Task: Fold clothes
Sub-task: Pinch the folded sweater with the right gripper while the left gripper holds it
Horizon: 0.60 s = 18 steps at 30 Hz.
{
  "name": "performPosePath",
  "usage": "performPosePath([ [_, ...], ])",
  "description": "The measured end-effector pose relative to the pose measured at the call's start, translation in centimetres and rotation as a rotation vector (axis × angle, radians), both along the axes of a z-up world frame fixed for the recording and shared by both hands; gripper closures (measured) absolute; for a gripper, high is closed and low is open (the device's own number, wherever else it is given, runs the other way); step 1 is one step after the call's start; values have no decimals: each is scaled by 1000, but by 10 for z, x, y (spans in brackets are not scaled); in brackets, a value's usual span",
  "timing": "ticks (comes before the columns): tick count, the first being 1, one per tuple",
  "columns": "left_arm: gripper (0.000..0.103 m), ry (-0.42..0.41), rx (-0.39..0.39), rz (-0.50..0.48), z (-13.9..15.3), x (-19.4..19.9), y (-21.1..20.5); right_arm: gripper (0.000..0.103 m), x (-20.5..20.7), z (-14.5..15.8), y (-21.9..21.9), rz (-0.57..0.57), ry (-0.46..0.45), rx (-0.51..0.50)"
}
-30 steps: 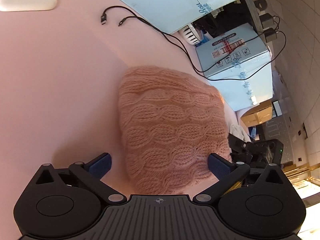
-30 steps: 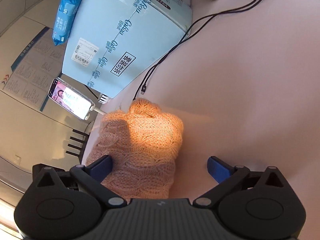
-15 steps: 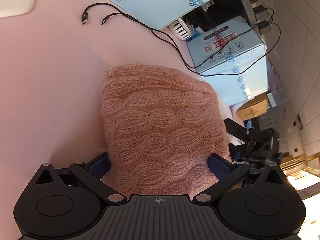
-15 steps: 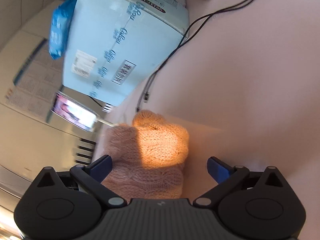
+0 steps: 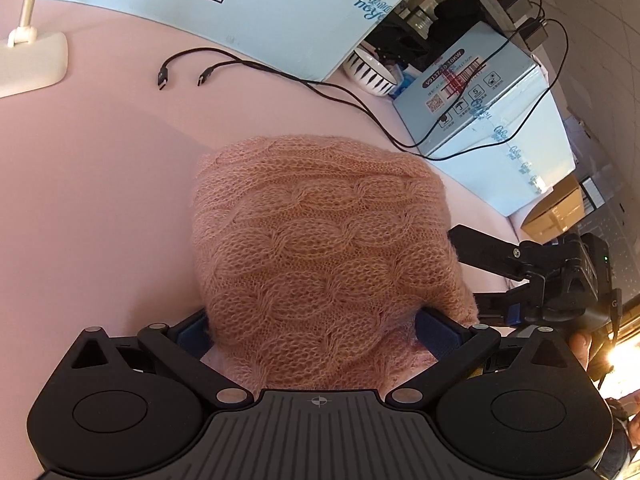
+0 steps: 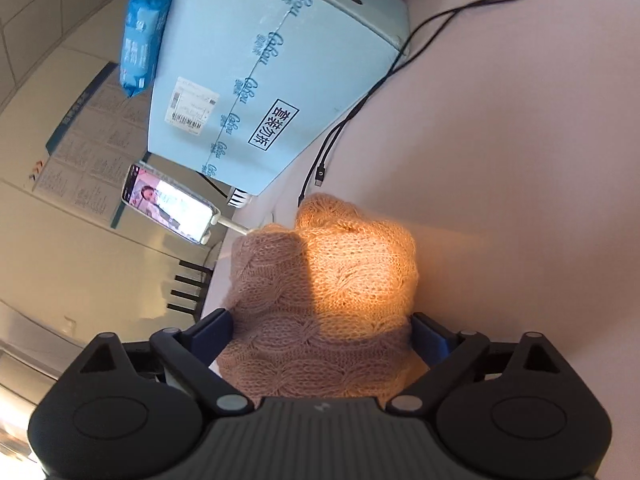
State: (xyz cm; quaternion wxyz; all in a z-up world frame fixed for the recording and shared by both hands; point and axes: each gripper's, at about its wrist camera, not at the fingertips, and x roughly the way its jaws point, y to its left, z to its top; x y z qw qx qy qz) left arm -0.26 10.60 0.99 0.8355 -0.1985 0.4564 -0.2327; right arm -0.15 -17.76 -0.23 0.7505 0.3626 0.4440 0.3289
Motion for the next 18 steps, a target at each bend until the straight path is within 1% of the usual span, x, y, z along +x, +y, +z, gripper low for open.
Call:
performPosePath([
  [3,0,-25,48,3,2,-3,-9,8,-3,2,4,2,-32,-37],
  [5,2,-46,82,10,3,-6,-15,16,-4,2,3,-12,-34,-42],
  [6,3,-55,95,15,3,-8,-16,19,-5,2,2,-19,-34,-43],
  [7,6,-68,111,21,4,-11,-18,23,-5,2,1,-26,-33,-43],
  [9,12,-92,134,29,5,-15,-21,31,-7,3,2,-35,-50,-51],
  [11,28,-116,142,35,6,-20,-24,41,-10,6,2,-44,-77,-65],
  [12,31,-120,138,37,6,-21,-24,43,-12,8,3,-47,-98,-77],
  [14,46,-132,132,43,6,-24,-25,49,-16,12,5,-58,-135,-97],
  [18,53,-167,120,62,4,-30,-27,56,-21,13,3,-82,-155,-97],
])
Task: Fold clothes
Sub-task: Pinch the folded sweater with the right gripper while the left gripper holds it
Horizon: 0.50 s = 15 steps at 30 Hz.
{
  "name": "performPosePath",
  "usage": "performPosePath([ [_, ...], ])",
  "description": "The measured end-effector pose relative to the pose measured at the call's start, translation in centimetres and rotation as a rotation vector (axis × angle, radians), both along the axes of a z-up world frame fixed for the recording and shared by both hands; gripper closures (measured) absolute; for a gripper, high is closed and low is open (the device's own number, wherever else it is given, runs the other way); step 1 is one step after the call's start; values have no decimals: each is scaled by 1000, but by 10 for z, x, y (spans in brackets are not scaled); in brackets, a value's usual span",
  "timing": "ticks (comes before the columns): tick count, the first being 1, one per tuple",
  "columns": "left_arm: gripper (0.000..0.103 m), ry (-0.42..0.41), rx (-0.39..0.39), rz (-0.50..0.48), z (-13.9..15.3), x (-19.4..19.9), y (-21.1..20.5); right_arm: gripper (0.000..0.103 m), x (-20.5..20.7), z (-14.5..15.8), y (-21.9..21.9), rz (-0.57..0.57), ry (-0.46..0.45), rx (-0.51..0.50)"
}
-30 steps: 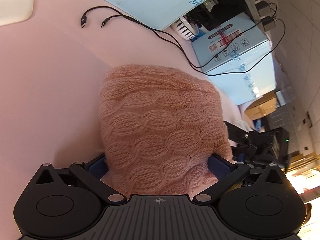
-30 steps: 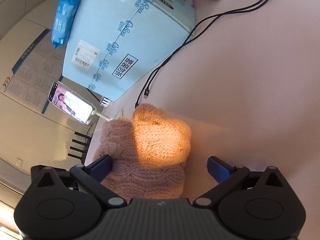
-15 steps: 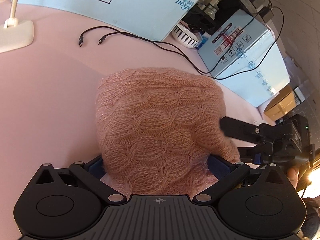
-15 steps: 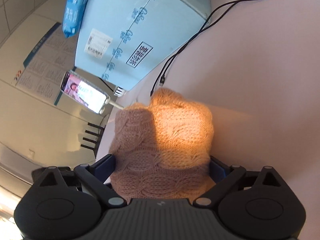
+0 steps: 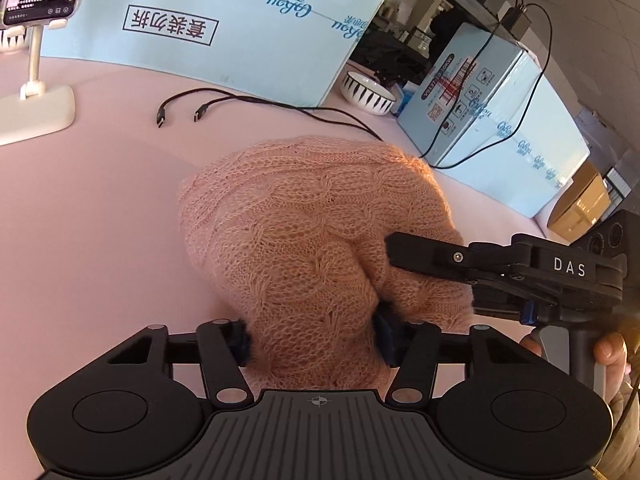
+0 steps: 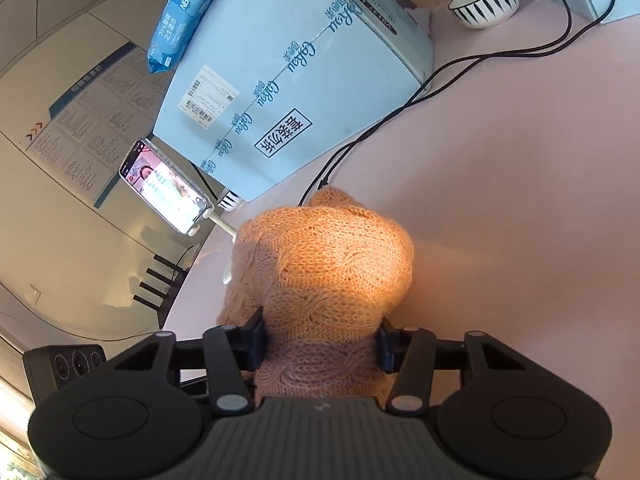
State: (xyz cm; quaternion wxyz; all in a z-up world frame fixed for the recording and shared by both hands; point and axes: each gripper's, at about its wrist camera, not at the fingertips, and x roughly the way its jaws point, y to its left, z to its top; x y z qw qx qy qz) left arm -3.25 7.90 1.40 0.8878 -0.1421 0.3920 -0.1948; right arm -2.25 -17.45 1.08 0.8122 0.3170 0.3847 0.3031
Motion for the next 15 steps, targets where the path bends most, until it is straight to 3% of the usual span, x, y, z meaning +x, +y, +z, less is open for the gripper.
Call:
performPosePath([
  [8,63,-46,-21,35,12,-14,-1,61,-16,17,-2,-30,-87,6],
  [15,65,-121,-20,66,40,-39,9,62,-27,41,9,-7,-139,70],
])
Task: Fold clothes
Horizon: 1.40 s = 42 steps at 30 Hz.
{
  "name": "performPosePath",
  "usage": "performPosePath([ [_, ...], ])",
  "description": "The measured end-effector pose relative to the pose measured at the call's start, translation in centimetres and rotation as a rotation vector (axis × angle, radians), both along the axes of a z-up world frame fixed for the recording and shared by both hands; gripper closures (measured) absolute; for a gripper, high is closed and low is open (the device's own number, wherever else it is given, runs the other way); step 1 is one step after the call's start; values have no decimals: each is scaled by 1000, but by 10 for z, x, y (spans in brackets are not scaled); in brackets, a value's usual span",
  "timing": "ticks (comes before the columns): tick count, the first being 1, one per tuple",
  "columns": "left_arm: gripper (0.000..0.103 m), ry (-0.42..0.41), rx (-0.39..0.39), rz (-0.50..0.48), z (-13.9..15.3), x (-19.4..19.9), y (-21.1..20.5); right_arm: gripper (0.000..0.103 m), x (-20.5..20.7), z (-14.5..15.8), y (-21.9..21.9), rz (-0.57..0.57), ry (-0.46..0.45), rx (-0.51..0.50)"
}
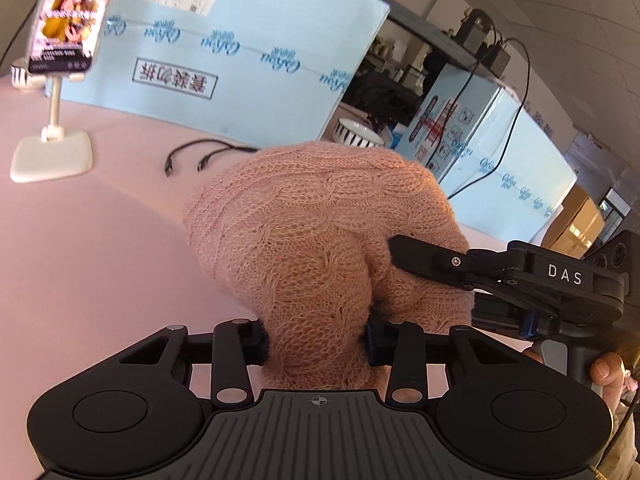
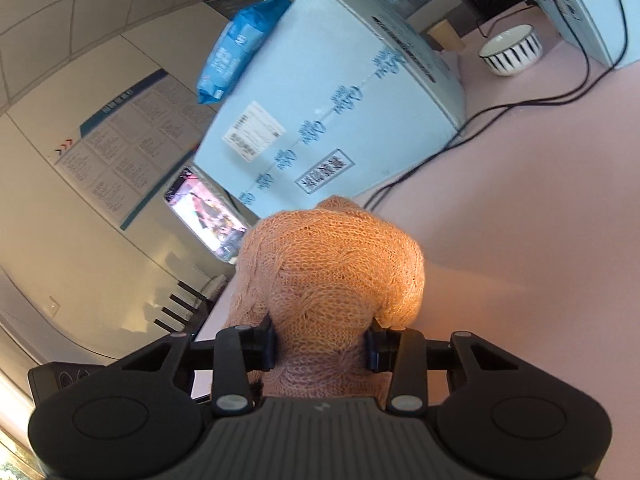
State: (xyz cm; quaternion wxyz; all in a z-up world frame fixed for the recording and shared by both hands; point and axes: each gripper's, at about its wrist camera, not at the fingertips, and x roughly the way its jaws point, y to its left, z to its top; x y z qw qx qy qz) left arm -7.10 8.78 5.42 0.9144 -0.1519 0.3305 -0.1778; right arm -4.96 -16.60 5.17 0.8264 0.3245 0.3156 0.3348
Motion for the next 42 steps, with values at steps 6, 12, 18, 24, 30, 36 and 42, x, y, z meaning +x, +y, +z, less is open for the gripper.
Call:
performPosePath([
  [6,65,-88,-7,100,34,-42,42,62,-9,38,49,128,-82,61],
  [12,65,-162,37,258,64,-99,97,62,-14,59,123,299,-100,125],
  [18,65,-70,26,397,46,-127,152,62,-2,25,193,412,63,77],
  [24,64,135,-46,434,-21,-101,182,61,-1,-14,224,366,122,-136],
  [30,49,164,-51,412,-24,-106,190,60,-11,-12,225,362,82,-210],
  [36,44,-5,-64,518,24,-139,198,59,-10,-13,226,363,87,-239],
  [42,34,-129,-25,483,45,-137,180,57,-8,-12,227,367,86,-247],
])
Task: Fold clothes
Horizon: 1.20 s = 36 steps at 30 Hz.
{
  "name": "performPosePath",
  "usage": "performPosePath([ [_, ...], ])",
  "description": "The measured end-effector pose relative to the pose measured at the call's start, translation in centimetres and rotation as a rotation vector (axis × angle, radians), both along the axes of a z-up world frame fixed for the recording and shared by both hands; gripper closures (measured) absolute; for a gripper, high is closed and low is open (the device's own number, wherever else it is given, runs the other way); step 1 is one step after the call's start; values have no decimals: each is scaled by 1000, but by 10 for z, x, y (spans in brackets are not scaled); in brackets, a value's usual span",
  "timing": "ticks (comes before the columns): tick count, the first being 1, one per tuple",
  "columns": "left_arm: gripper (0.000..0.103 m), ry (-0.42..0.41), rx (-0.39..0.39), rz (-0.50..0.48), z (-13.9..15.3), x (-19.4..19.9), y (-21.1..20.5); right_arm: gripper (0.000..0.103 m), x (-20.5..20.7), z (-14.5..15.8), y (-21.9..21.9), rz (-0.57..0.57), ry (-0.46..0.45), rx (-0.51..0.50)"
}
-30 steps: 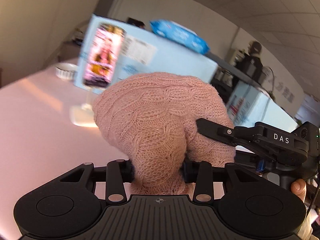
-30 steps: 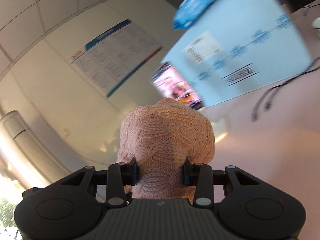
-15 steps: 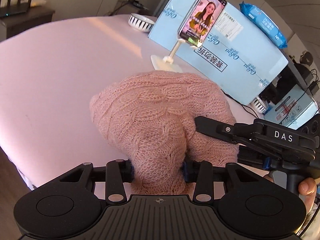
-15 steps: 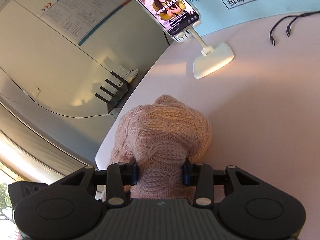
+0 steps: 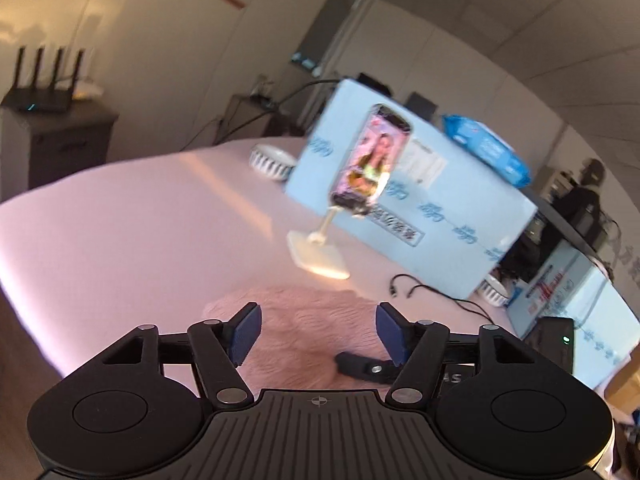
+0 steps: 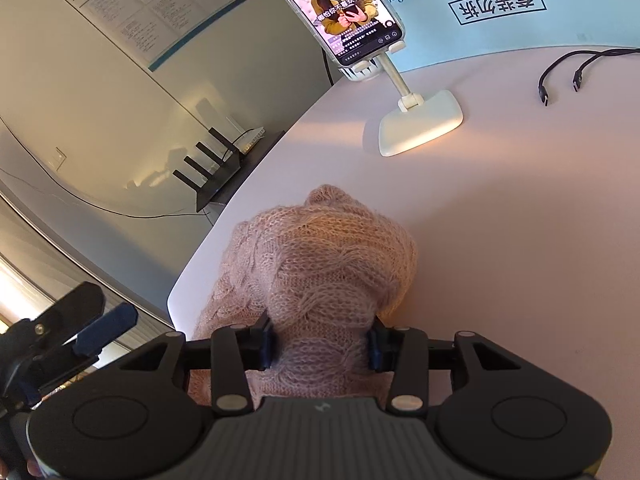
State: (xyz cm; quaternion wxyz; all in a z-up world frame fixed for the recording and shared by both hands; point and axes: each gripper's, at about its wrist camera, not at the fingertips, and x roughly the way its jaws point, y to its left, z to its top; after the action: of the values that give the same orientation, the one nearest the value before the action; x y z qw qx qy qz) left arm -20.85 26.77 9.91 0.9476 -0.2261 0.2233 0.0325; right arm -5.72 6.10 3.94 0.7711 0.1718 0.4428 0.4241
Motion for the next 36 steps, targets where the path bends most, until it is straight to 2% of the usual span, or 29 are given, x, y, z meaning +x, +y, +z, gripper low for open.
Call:
performPosePath([
  [2,34,72,-35,-16,-16,16,-1,53,1,-1,-1,0,4,0],
  [5,34,211,-141,17,-63,33,8,42,3,-2,-3,13,14,-2],
  [7,33,181,-148,28,-74,28,9,34,0,2,-5,12,-22,-11],
  [8,33,171,-145,29,-74,26,8,34,-2,6,-6,13,-42,-12],
  [10,33,175,-152,29,-73,25,10,34,-8,22,-13,-19,-122,3],
  [12,33,178,-163,27,-72,26,12,33,-21,46,-24,-73,-264,58],
  [13,33,178,-169,24,-73,25,13,33,-25,53,-28,-70,-307,84],
  [15,33,175,-168,19,-72,24,13,33,-32,67,-32,26,-336,171],
  [17,33,170,-164,19,-73,24,12,37,-30,67,-25,105,-271,198],
  [19,32,166,-162,22,-74,25,11,38,-25,54,-10,127,-158,137],
  [22,33,159,-158,23,-75,24,11,44,-3,23,0,106,-11,113],
  [24,32,161,-151,21,-75,25,10,49,8,12,-3,87,57,141],
  [25,32,168,-143,20,-74,26,9,52,13,8,-5,79,88,154],
  [28,31,190,-123,22,-70,29,5,51,9,12,-15,76,89,163],
  [29,31,194,-114,32,-68,29,3,47,7,17,-23,72,93,182],
  [30,31,185,-72,69,-61,25,-5,44,7,19,-29,67,94,190],
  [31,31,163,4,109,-52,20,-17,39,5,27,-44,46,77,196],
  [34,31,32,236,157,-22,11,-58,36,-4,51,-90,-90,-81,125],
  [35,31,-11,274,151,-13,10,-70,35,-6,56,-102,-132,-126,96],
  [36,30,-34,260,113,-5,14,-78,34,-10,62,-120,-189,-176,57],
])
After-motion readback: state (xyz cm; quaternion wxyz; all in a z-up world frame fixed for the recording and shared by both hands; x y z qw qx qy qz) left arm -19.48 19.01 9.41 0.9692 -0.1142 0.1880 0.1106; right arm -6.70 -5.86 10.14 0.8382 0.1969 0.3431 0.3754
